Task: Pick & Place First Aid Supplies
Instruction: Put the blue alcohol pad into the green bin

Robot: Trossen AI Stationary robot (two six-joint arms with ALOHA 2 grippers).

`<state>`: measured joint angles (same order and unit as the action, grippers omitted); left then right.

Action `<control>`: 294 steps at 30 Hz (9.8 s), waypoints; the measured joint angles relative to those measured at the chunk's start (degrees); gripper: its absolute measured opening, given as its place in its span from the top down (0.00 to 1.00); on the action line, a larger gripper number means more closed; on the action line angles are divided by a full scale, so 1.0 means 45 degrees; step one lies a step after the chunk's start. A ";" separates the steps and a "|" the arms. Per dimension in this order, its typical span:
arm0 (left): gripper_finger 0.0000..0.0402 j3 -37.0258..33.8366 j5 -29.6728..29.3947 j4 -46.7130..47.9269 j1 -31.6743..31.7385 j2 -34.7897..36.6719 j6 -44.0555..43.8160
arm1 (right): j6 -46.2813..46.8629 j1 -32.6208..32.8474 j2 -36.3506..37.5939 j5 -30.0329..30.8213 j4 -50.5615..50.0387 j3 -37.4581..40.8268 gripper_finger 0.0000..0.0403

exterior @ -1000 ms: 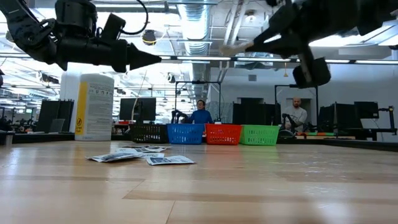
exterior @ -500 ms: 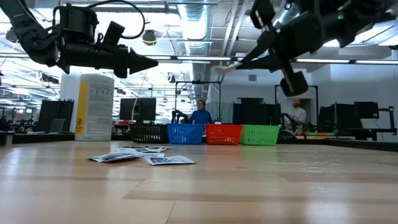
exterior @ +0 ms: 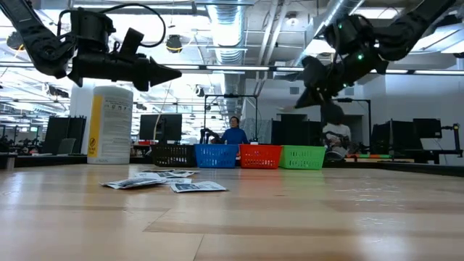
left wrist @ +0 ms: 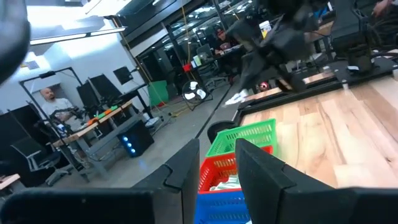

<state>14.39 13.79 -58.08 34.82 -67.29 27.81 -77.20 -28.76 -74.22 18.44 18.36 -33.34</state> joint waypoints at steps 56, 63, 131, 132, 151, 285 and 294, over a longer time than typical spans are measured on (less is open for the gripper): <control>0.74 0.0480 0.0293 0.6534 -0.3384 -0.1656 -0.7219 | 1.0453 0.4791 -0.0019 -0.0552 -0.1844 0.0000 0.75; 0.74 -0.0343 -0.1561 0.6535 -0.6311 -0.1656 -0.8494 | 1.3032 0.5839 -0.0019 -0.1062 -0.1675 0.0000 0.75; 0.99 0.1428 -0.9722 0.5994 -1.0897 -0.4017 -0.9495 | 1.3450 0.9679 -0.0029 -0.3421 -0.0623 0.0005 0.75; 0.99 0.1438 -0.9738 0.5922 -1.0897 -0.3815 -0.9349 | 1.3383 0.9636 -0.0029 -0.3378 -0.0618 0.0005 0.75; 0.99 0.2332 -0.3966 0.2702 -1.0820 -0.3062 -0.7967 | 0.8375 0.9458 -0.3102 -0.2362 0.3561 -0.0620 0.75; 0.71 0.0739 -0.8726 0.5008 -1.2306 -0.3041 -1.1587 | 1.1962 0.7742 -0.4609 -0.6096 -0.0937 -0.2931 0.73; 0.71 0.0744 -0.8730 0.5003 -1.2445 -0.3041 -1.1726 | 1.2880 0.8545 -0.4875 -0.6096 0.0386 -0.2939 0.67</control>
<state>17.74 -25.50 -35.57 -21.18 -80.97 -24.96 -19.24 9.70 -96.15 -8.99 20.09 -46.57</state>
